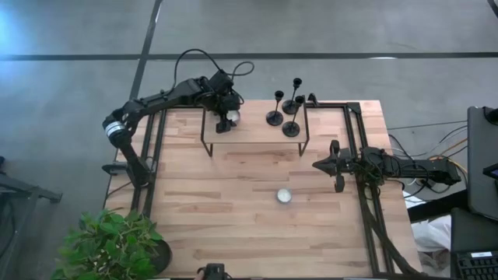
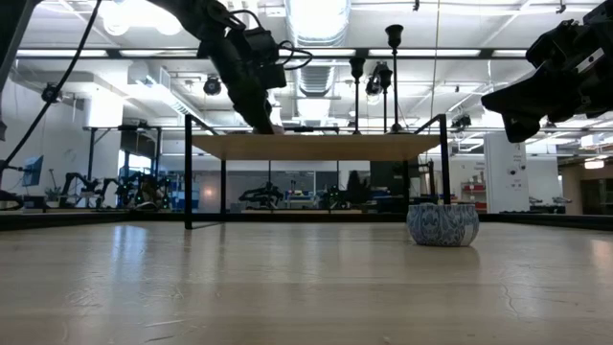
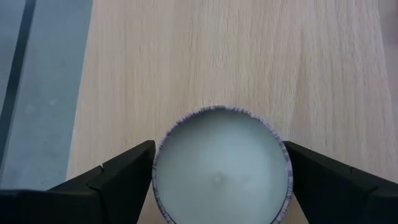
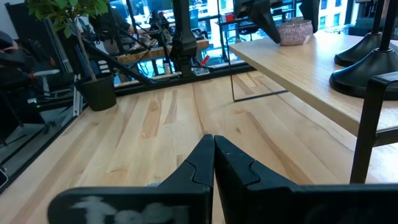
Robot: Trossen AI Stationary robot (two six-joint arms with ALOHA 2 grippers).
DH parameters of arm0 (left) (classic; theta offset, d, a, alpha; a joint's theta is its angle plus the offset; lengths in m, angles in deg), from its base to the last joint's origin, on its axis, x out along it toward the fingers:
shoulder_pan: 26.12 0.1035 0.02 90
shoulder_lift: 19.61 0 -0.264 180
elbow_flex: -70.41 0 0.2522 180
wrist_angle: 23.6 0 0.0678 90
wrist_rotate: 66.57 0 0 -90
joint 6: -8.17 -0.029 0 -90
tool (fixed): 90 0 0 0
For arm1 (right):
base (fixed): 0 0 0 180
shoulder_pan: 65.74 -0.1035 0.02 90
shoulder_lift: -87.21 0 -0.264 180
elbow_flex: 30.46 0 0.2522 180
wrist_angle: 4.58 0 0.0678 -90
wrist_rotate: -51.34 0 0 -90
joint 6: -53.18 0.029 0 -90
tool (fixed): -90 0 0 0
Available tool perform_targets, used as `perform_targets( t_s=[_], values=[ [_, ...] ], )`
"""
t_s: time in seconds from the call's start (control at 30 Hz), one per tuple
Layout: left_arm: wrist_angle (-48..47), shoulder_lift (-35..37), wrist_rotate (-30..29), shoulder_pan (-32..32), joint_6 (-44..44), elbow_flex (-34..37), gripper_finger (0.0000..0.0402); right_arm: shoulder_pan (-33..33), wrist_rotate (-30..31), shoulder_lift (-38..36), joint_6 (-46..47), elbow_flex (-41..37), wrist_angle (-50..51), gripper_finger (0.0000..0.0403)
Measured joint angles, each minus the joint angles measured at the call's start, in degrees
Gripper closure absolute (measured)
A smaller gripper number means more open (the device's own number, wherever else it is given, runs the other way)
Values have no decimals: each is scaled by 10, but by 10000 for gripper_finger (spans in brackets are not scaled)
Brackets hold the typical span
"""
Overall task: Pick & Place candle stick holders
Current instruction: Put the pink scented candle on the shelf, then put the blue scented candle on the shelf
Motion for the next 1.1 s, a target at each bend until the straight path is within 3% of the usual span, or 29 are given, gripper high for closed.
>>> perform_targets(
  t_s=[0.67,0.97,1.1],
  values=[
    [-44,0,0,-1,21,-42,53,0,0,0,0,0,0,394],
    [-66,1,0,-2,39,-120,53,0,0,0,0,0,0,394],
    [-78,1,0,-2,109,-170,53,0,0,0,0,0,0,394]
  ],
)
